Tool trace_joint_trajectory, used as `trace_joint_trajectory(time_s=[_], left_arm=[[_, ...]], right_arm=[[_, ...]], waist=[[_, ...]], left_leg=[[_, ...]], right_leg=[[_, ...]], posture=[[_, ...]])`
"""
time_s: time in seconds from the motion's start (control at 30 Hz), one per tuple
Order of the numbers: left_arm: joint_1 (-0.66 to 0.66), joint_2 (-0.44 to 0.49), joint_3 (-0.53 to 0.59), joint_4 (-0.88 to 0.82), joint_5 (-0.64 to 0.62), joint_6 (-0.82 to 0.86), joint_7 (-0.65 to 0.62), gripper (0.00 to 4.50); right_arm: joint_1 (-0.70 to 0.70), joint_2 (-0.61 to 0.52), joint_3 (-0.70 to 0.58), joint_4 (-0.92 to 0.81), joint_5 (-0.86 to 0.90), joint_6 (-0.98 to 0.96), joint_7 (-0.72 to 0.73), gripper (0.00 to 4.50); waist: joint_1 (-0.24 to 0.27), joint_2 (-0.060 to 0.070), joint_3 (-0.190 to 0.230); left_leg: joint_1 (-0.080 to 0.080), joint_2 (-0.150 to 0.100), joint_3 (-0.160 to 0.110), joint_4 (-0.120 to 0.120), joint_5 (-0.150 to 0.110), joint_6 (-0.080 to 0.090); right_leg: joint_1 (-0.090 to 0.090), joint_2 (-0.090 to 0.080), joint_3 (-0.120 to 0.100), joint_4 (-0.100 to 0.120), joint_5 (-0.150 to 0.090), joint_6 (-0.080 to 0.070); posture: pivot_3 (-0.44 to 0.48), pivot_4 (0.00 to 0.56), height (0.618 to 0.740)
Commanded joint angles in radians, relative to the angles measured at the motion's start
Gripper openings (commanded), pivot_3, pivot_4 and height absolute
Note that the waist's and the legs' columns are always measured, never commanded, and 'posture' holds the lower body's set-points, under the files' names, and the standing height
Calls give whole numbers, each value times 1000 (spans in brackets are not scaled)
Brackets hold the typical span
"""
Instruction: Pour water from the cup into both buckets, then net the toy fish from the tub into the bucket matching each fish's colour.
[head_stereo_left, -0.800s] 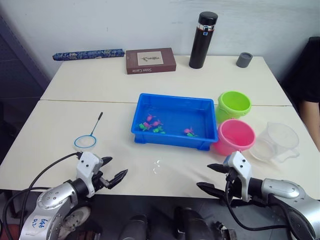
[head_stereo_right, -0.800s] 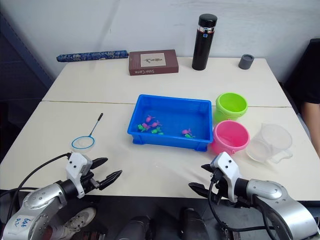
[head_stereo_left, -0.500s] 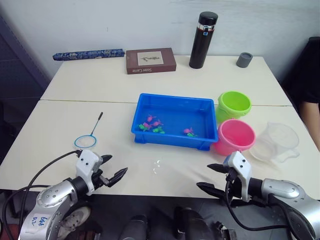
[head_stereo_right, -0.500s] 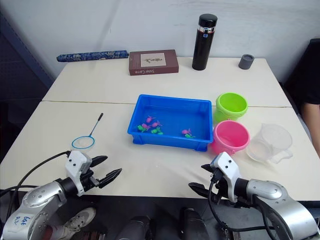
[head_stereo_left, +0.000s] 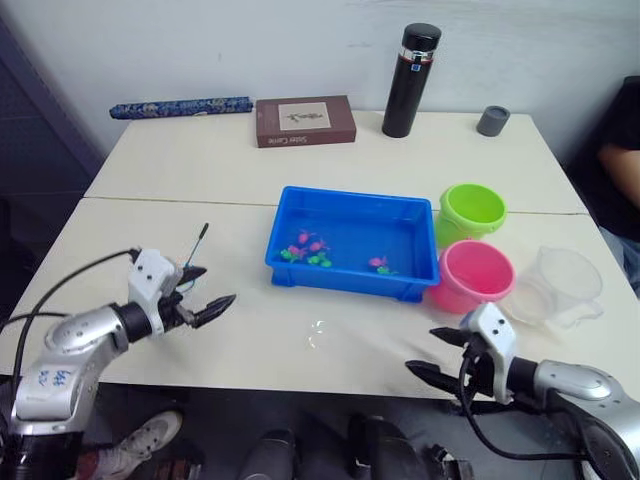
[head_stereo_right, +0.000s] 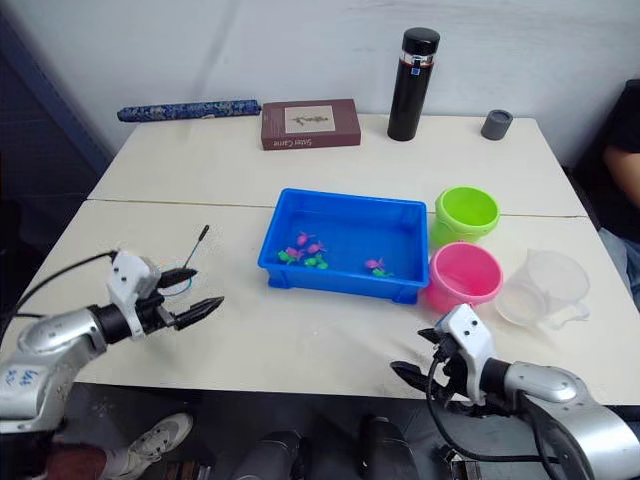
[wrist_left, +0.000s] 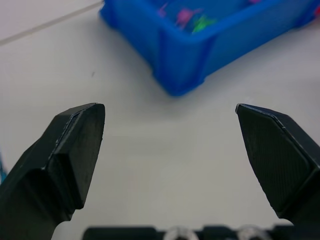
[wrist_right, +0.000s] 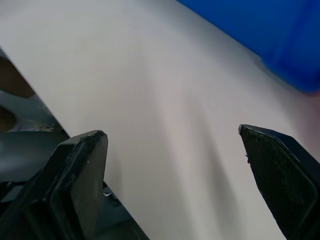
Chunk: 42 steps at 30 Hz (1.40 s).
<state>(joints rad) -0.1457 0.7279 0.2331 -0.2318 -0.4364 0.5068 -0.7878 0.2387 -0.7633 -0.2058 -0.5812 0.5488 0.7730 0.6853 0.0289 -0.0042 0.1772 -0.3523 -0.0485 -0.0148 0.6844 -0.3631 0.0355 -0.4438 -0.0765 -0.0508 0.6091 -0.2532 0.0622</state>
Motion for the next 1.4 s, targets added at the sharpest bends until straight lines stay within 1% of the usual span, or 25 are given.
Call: trace_joint_trajectory(time_s=[0.03, 0.2, 0.33, 0.4, 0.5, 0.6, 0.7, 0.87, 1.13, 1.4], left_arm=[[-91, 26, -56, -10, -39, -5, -99, 4500], [-234, 7, -157, 41, -27, -33, -183, 4500], [-319, -33, -222, 103, 3, -93, -223, 4500], [-352, -49, -242, 130, 6, -109, -242, 4500], [-395, -74, -285, 167, 19, -135, -283, 4500], [-426, -99, -312, 190, 23, -141, -307, 4500], [-449, -114, -338, 203, 25, -142, -332, 4500], [-463, -130, -360, 211, 38, -153, -347, 4500], [-455, -137, -354, 199, 48, -152, -341, 4500], [-447, -131, -349, 186, 50, -143, -331, 4500]], right_arm=[[34, 3, -111, 17, -17, 20, -58, 4447], [62, 51, -216, 83, -84, 58, -206, 4447], [80, 120, -282, 116, -133, 83, -322, 4447], [82, 173, -321, 123, -140, 83, -371, 4447], [26, 282, -400, 147, -135, 77, -485, 4447], [-54, 336, -446, 180, -141, 75, -562, 4447], [-112, 353, -474, 211, -151, 73, -614, 4447], [-174, 350, -494, 264, -167, 51, -664, 4447], [-237, 356, -486, 324, -201, -4, -716, 4447], [-283, 387, -490, 368, -227, -62, -783, 4447]], waist=[[0, 0, 0], [-3, 0, 0], [-4, 1, 0], [-3, 1, 0], [-4, 1, 0], [-7, 2, -1], [-6, 2, -1], [-6, 2, -1], [-6, 2, -1], [-7, 2, -1]], left_leg=[[0, 0, 0, 0, 0, 0], [0, 0, 0, 0, 0, -1], [1, 0, 1, 0, 1, -2], [1, 0, 1, 0, 1, -2], [1, 0, 1, 0, 2, -3], [1, 0, 2, 0, 2, -2], [1, 0, 2, 0, 2, -2], [1, -1, 2, 0, 3, -2], [1, 0, 2, 0, 3, -1], [1, 0, 2, 0, 3, -1]], right_leg=[[0, 0, 0, 0, 0, 0], [0, 0, 0, 1, 0, 0], [0, 1, 1, 2, 0, 0], [0, 1, 1, 3, 0, 0], [0, 1, 1, 3, 0, 0], [0, 1, 2, 3, 0, 0], [-1, 1, 2, 4, 0, 0], [-1, 1, 3, 8, 0, 0], [-1, 1, 3, 9, 0, 0], [-1, 2, 3, 9, 0, 0]], posture=[[0, 150, 739], [0, 150, 739], [0, 150, 739], [0, 150, 739], [0, 150, 739], [0, 150, 739], [0, 150, 739], [0, 150, 739], [0, 150, 739], [0, 150, 739]])
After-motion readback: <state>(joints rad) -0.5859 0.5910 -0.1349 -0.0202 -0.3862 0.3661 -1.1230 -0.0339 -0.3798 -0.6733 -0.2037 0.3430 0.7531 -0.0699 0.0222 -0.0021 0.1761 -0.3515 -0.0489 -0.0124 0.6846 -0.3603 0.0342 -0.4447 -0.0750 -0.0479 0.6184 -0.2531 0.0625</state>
